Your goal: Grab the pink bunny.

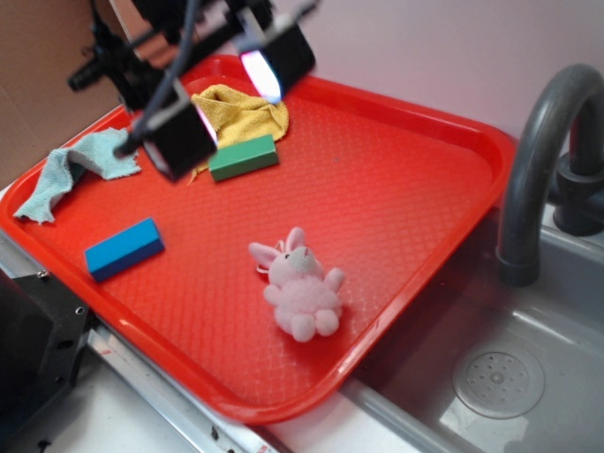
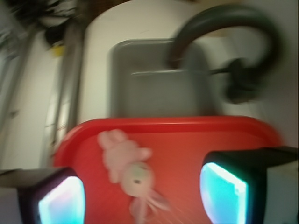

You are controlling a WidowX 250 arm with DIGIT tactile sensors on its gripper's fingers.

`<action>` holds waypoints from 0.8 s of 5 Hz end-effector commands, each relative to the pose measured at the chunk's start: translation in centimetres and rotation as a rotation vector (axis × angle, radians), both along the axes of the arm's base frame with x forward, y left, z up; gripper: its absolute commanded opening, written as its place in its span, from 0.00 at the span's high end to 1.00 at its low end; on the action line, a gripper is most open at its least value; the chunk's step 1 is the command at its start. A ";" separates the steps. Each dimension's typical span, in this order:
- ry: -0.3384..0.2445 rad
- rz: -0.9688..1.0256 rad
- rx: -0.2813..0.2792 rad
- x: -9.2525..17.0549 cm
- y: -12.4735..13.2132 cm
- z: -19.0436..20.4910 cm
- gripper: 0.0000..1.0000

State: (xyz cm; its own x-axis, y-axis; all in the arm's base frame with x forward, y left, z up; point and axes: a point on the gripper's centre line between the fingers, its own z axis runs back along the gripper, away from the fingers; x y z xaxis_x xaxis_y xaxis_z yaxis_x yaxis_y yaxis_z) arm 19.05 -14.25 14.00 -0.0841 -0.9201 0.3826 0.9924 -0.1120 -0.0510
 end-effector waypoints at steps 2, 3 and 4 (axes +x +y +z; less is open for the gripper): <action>0.124 -0.455 0.081 -2.3 -2.6 -6.1 0.00; 0.151 -0.445 0.160 -2.6 -3.1 -8.4 0.00; 0.186 -0.422 0.210 -2.5 -2.6 -10.5 0.00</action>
State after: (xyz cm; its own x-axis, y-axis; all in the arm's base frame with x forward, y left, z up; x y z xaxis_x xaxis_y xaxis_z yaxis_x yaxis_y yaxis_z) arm 18.28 -17.52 2.85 -0.4072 -0.8805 0.2427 0.8353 -0.4665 -0.2910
